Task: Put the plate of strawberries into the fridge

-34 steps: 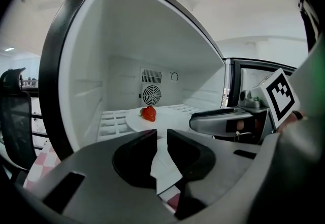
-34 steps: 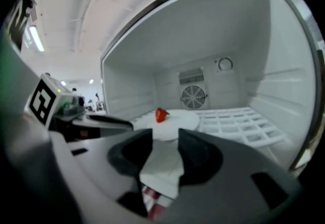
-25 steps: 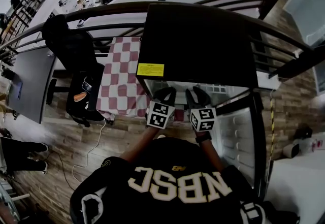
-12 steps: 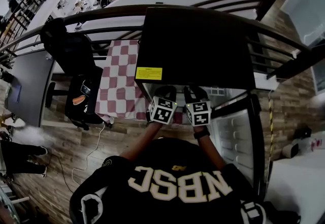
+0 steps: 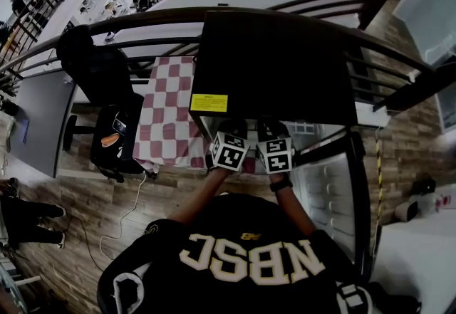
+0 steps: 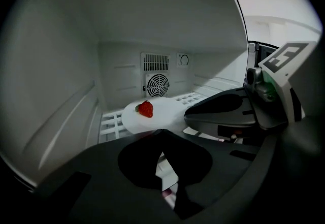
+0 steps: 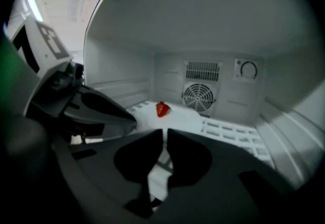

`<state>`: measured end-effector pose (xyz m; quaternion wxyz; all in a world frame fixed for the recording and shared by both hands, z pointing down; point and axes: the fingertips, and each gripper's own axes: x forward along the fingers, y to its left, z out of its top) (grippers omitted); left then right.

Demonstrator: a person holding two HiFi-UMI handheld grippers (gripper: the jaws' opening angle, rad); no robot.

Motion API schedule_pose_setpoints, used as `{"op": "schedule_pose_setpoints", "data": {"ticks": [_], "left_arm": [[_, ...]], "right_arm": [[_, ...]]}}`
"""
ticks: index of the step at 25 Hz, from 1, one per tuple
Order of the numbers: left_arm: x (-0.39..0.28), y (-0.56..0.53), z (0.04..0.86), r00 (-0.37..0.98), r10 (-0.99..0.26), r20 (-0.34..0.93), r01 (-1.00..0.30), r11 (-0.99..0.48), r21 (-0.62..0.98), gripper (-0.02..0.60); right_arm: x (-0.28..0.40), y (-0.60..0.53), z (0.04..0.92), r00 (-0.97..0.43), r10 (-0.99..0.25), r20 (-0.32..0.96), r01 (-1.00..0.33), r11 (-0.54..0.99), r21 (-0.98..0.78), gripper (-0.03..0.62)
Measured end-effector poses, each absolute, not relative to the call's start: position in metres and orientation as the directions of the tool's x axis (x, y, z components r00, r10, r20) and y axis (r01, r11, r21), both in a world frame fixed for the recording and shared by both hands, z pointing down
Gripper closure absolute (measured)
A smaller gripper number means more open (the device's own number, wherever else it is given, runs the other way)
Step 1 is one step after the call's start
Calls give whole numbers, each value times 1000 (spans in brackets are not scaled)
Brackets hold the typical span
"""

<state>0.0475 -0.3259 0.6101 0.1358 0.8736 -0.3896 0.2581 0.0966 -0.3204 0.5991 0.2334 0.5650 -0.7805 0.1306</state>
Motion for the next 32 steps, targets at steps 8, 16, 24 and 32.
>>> {"op": "schedule_pose_setpoints", "data": {"ticks": [8, 16, 24, 32], "left_arm": [[44, -318, 604, 576, -614, 540, -761, -644, 80, 565], [39, -291, 541, 670, -656, 346, -740, -628, 243, 565], [23, -254, 491, 670, -726, 154, -739, -633, 231, 565], [19, -224, 464, 639, -762, 108, -769, -632, 97, 565]], "right_arm": [[104, -313, 591, -233, -850, 473, -956, 290, 49, 569], [102, -284, 540, -289, -912, 291, -957, 273, -98, 572], [106, -246, 474, -257, -959, 118, -966, 253, -44, 572], [105, -208, 453, -234, -970, 62, -972, 236, 19, 572]]}}
